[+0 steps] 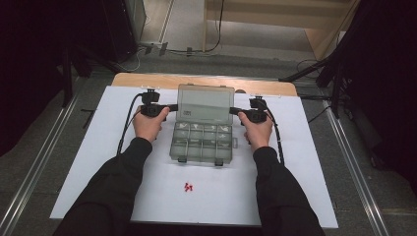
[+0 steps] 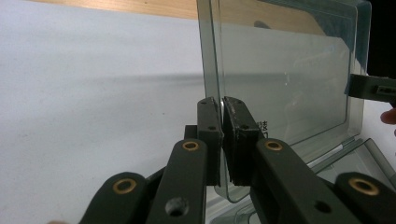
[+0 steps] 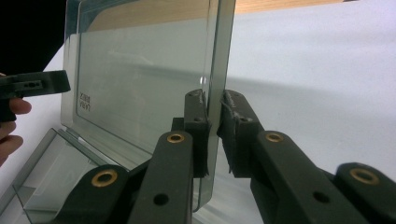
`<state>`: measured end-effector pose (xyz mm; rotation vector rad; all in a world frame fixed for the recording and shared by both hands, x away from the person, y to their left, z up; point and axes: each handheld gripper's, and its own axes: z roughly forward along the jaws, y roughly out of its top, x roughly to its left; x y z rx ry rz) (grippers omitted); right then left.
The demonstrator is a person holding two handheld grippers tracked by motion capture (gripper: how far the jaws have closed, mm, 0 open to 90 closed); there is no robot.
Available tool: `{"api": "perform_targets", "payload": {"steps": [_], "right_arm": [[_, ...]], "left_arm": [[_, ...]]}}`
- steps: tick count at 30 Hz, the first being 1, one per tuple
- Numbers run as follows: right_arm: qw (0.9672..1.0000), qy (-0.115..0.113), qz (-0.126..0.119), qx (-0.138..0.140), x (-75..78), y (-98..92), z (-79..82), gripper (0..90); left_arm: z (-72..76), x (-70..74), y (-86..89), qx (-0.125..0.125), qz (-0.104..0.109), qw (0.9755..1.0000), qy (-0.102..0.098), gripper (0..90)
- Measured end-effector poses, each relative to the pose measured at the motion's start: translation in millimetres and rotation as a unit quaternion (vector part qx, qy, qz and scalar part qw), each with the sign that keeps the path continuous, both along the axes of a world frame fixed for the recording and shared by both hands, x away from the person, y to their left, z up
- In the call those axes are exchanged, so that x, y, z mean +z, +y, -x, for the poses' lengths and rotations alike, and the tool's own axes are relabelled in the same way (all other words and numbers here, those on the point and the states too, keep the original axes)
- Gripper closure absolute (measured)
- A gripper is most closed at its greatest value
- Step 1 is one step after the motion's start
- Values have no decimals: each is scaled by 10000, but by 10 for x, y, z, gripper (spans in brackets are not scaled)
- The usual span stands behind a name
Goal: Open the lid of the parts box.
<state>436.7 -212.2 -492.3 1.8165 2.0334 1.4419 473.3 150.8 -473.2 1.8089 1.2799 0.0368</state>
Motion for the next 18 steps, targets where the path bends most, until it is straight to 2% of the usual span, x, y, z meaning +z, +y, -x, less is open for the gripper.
{"api": "perform_targets", "payload": {"steps": [18], "right_arm": [[9999, 104, -39, -107, -65, 6, -19, 797]], "left_arm": [[-19, -42, -5, 44, -21, 9999, 109, 846]]}}
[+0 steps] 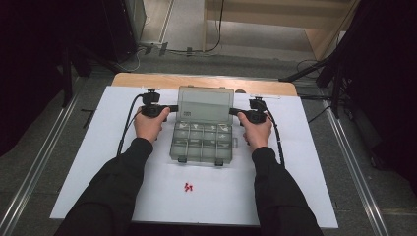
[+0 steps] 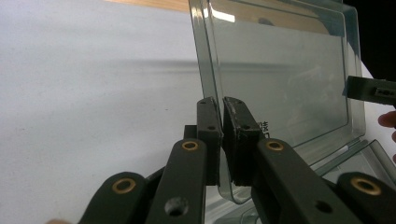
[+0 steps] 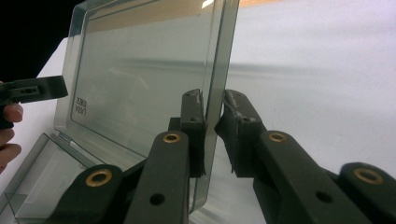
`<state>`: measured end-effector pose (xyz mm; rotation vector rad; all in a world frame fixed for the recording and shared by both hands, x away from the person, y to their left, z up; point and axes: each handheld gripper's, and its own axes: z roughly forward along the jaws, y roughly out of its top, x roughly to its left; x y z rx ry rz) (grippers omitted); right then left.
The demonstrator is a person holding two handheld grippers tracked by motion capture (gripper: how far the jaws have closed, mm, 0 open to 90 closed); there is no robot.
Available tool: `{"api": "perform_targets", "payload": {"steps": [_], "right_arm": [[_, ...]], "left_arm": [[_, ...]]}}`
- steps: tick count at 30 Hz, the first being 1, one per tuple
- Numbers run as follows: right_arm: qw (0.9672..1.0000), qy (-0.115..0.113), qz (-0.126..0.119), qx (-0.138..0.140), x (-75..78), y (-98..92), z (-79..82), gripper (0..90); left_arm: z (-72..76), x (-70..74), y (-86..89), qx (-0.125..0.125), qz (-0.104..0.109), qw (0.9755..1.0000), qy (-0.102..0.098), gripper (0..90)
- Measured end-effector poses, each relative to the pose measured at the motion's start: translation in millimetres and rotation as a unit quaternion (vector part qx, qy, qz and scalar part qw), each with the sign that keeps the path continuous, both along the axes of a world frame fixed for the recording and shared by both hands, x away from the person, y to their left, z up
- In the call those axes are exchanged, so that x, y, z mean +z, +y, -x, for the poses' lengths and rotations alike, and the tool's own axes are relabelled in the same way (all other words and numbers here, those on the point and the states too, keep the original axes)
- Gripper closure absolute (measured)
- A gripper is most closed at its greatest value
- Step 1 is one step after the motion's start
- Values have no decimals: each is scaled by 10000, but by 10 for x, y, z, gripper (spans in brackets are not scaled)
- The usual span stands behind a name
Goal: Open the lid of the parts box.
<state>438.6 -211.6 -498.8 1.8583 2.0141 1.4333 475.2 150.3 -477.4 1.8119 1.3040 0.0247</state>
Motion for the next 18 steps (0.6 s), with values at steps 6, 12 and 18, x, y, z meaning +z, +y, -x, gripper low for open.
{"api": "perform_targets", "payload": {"steps": [6, 12, 18], "right_arm": [[9997, 4, 216, -90, -48, 47, -8, 801], [9995, -5, 304, -98, -78, 58, -19, 801], [9990, -14, 447, -48, -99, 74, -21, 800]], "left_arm": [[-5, -39, 1, -37, -114, 9999, 69, 846], [-8, -54, -11, -10, -161, 9998, 70, 846], [-10, -78, -28, -15, -235, 9997, 52, 840]]}}
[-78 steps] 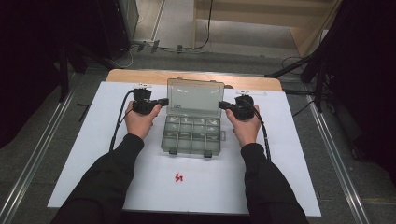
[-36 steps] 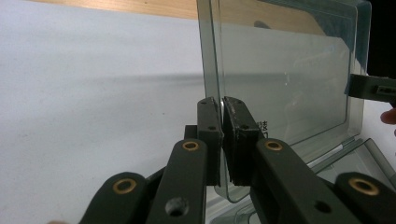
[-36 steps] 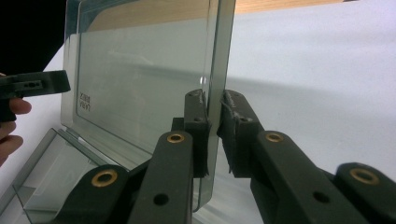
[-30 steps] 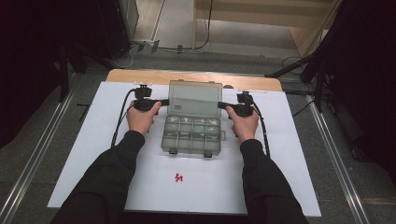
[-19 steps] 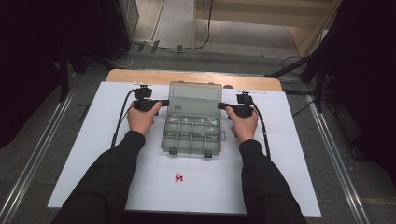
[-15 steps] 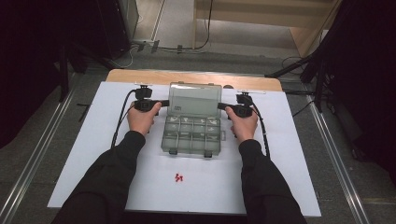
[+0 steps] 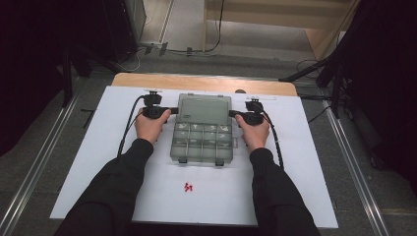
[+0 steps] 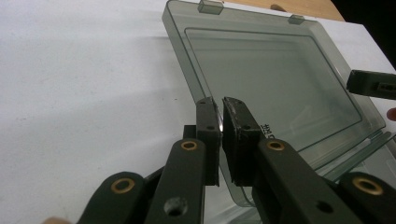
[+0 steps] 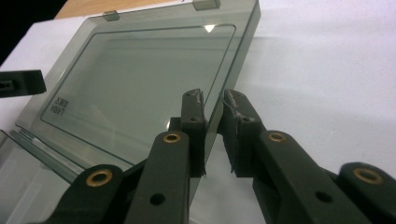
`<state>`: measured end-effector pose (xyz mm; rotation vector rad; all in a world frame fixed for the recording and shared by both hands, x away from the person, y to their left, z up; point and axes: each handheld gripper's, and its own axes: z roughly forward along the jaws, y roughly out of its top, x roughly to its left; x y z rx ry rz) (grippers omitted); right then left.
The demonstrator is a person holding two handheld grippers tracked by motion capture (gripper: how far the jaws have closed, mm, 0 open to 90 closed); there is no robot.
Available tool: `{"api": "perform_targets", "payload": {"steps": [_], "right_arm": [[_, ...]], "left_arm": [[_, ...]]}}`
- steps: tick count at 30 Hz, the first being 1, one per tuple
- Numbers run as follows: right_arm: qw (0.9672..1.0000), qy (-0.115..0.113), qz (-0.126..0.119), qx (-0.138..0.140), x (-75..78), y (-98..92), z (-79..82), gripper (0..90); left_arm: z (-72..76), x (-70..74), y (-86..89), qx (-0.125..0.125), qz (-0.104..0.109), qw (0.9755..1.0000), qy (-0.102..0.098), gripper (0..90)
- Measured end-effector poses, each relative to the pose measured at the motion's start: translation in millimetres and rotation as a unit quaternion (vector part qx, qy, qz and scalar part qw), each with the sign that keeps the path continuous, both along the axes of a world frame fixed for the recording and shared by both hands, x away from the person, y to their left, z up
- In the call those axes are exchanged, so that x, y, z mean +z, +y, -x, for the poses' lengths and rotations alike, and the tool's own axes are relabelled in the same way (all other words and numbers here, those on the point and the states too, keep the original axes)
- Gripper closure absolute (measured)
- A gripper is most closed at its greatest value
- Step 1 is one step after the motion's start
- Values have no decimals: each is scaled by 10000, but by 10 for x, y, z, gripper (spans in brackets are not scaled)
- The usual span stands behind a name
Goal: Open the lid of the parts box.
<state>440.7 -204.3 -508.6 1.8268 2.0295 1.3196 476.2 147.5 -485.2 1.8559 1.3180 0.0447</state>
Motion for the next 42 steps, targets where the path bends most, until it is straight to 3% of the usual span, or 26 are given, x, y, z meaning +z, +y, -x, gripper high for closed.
{"api": "perform_targets", "payload": {"steps": [5, 6, 9, 10, 11, 16, 17, 18, 23, 24, 27, 29, 31, 32, 34, 42], "right_arm": [[9998, -139, 133, 75, 19, 4, 13, 786], [9996, -199, 203, 51, 28, 3, 20, 761], [9983, -402, 428, -71, 52, -27, 61, 690], [9969, -548, 553, -60, 60, -62, 105, 664], [9969, -548, 553, -60, 60, -62, 105, 664], [9941, -887, 616, 73, 136, -128, 281, 429], [9941, -887, 616, 73, 136, -128, 281, 429], [9924, -1020, 684, 43, 172, -133, 359, 345], [9902, -1174, 762, -16, 229, -169, 516, 130], [9902, -1174, 762, -16, 229, -169, 516, 130], [9889, -1231, 837, 11, 247, -204, 637, 6], [9888, -1255, 807, 13, 253, -216, 673, 0], [9874, -1363, 805, -20, 269, -259, 787, 0], [9874, -1363, 805, -20, 269, -259, 787, 0], [9859, -1411, 899, -32, 282, -301, 904, 0], [9838, -1534, 916, -159, 276, -444, 1178, 0]], "left_arm": [[-3, -5, 11, -45, 20, 10000, -19, 839], [2, 0, 10, -47, -42, 10000, -30, 789], [34, 25, 11, -145, -192, 9996, -128, 757], [61, 46, 26, -195, -178, 9995, -174, 744], [61, 46, 26, -195, -178, 9995, -174, 724], [150, 98, 57, -301, -56, 9994, -165, 570], [150, 98, 57, -301, -56, 9994, -165, 548], [167, 111, 66, -345, -78, 9992, -194, 529], [273, 191, 86, -511, -102, 9982, -298, 424], [297, 212, 83, -529, -138, 9980, -320, 424], [377, 296, 75, -699, -145, 9969, -343, 263], [401, 316, 71, -755, -164, 9964, -349, 215], [450, 343, 63, -885, -235, 9950, -390, 81], [477, 355, 62, -930, -260, 9944, -431, 81], [524, 371, 57, -1037, -236, 9932, -465, 0], [730, 433, 30, -1315, -233, 9893, -585, 0]]}}
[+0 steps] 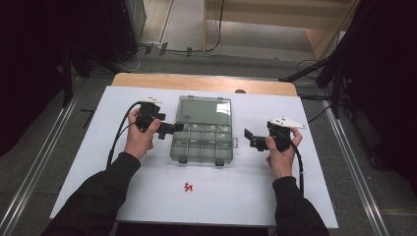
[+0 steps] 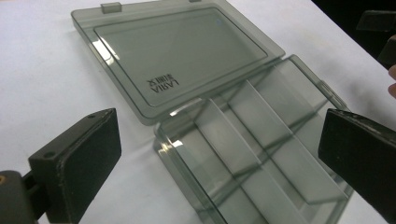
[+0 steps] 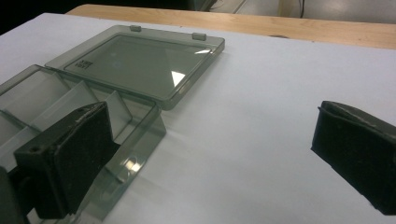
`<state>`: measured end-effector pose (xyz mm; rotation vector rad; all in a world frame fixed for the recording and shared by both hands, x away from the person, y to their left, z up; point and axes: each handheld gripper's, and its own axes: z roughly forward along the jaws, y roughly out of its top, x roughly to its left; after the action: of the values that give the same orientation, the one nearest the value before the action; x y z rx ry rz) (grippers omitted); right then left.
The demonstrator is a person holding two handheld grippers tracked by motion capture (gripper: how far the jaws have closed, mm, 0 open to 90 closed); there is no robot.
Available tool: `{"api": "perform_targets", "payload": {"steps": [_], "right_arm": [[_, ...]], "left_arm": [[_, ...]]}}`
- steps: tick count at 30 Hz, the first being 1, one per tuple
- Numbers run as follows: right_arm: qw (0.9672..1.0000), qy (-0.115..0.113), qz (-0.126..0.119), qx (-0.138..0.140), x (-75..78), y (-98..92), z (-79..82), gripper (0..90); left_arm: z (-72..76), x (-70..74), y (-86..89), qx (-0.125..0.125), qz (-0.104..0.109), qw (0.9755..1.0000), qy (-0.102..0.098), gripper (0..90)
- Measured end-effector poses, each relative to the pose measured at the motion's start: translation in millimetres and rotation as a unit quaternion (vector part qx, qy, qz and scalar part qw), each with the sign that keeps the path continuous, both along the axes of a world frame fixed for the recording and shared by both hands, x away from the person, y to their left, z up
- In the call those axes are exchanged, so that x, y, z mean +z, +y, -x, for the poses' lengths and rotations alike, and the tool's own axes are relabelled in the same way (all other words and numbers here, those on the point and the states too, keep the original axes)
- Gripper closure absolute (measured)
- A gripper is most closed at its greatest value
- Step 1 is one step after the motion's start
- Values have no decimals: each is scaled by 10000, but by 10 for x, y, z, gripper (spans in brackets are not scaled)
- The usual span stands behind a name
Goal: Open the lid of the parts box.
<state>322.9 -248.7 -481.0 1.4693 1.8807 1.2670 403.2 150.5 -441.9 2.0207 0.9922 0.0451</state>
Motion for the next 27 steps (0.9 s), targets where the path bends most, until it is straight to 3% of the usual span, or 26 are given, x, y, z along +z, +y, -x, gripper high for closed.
{"api": "perform_targets", "payload": {"steps": [12, 17, 27], "right_arm": [[9997, -212, 16, -91, -46, -205, 471, 0], [9993, -320, -51, -178, -69, -310, 696, 33], [9981, -486, -67, -366, -11, -446, 961, 92]], "left_arm": [[266, 115, -60, -257, -94, 9994, -211, 0], [333, 130, -57, -337, -111, 9991, -220, 0], [467, 167, -76, -444, -105, 9987, -214, 0]]}}
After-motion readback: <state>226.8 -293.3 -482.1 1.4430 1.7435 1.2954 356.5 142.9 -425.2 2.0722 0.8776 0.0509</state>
